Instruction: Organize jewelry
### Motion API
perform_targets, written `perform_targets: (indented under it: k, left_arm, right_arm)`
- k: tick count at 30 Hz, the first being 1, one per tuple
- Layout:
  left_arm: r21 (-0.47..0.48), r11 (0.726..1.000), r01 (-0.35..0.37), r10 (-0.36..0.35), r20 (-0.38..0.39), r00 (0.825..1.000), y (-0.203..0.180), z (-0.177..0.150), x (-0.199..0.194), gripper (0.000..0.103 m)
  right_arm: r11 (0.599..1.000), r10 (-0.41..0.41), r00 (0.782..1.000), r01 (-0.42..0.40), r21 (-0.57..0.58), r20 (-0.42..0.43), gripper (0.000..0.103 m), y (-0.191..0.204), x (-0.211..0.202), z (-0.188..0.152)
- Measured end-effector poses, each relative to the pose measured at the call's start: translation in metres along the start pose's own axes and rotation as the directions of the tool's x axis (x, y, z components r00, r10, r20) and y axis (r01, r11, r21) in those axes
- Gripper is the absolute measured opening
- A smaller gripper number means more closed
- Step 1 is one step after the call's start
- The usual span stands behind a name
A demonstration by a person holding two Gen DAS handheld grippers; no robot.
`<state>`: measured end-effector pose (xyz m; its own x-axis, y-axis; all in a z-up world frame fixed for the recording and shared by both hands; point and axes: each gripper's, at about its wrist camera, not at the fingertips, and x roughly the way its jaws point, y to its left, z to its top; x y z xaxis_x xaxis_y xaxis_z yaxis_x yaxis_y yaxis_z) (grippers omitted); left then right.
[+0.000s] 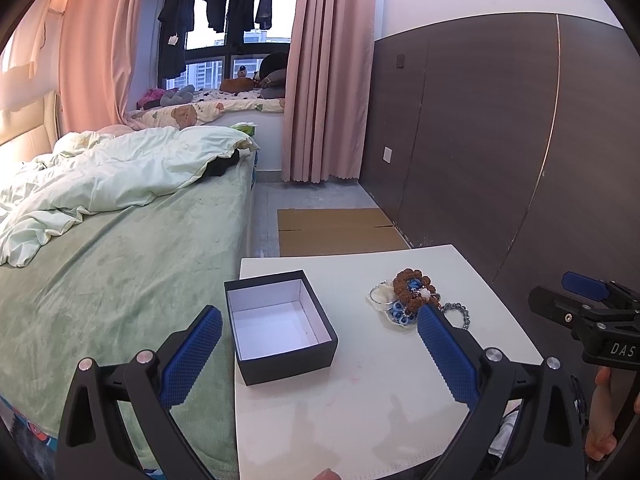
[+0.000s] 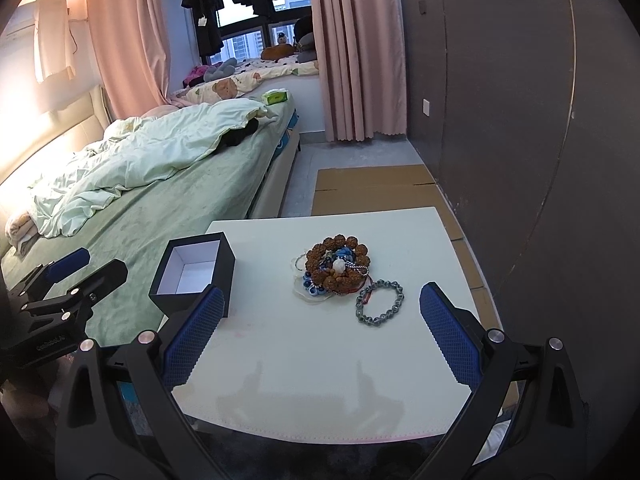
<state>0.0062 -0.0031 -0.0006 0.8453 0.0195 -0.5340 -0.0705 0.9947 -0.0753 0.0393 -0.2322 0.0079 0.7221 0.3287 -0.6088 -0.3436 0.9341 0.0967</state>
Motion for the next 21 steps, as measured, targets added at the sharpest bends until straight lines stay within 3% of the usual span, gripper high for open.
perform_targets:
  k: [21]
  left_arm:
    - [-0.002, 1.000, 0.003, -0.003, 0.003, 1.000, 0.0011, 0.0015, 0.0048, 0.095]
  right_arm:
    - [1.000, -0.010, 1.000, 0.010, 0.017, 0.009, 0.098, -0.0061, -0.0072, 0.0044]
